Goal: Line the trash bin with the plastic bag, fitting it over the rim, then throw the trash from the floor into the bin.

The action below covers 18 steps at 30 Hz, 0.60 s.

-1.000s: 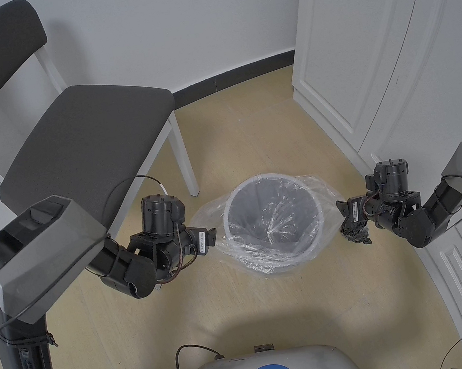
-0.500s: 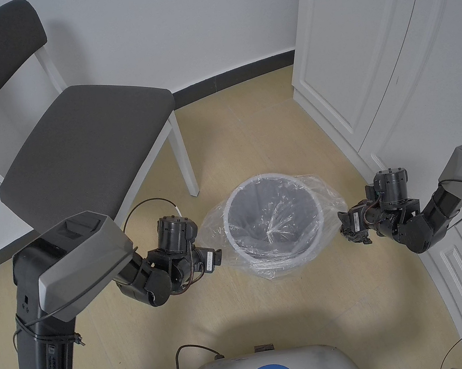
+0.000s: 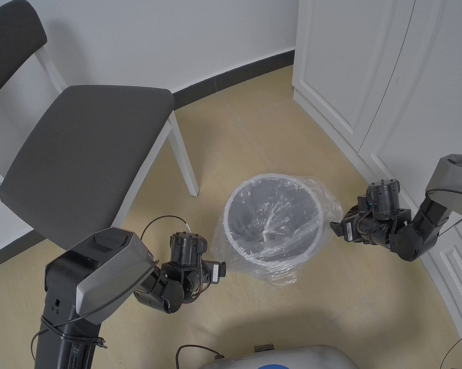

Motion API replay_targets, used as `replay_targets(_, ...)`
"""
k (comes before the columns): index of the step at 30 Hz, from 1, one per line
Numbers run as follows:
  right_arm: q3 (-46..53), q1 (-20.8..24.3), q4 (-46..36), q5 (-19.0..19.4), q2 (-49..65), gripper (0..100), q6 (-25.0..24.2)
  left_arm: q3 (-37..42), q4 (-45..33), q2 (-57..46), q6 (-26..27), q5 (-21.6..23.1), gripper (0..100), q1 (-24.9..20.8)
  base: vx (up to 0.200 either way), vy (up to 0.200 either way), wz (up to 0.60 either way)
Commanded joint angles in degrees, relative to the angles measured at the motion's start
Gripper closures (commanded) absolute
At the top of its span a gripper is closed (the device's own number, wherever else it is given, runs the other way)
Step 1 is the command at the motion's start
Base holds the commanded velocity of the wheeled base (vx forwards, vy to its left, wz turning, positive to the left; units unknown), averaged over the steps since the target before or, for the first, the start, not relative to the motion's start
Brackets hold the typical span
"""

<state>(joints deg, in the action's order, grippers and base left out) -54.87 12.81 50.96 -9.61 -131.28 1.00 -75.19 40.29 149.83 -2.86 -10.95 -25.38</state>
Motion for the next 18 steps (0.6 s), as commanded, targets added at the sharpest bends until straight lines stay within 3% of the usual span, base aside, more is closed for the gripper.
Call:
replay_targets(1, -1.2, 0.11, 3.18, 0.29, -4.69, 0, -0.12, 0.4, 0.58, 0.11, -0.04, -0.04, 0, 0.33, 0.0, 0.0, 0.0)
replay_targets(14, -2.08, 0.02, 2.57, 4.07, -11.89, 0, 0.23, 4.09, 0.58, -7.63, 0.4, 0.58, 0, 1.83, 0.0, 0.0, 0.0)
replay_targets(18, -3.23, -0.95, -2.88, 4.86, -11.01, 0, 0.14, 5.23, 0.58, -9.91, 0.58, 0.58, 0, 2.53, 0.0, 0.0, 0.0)
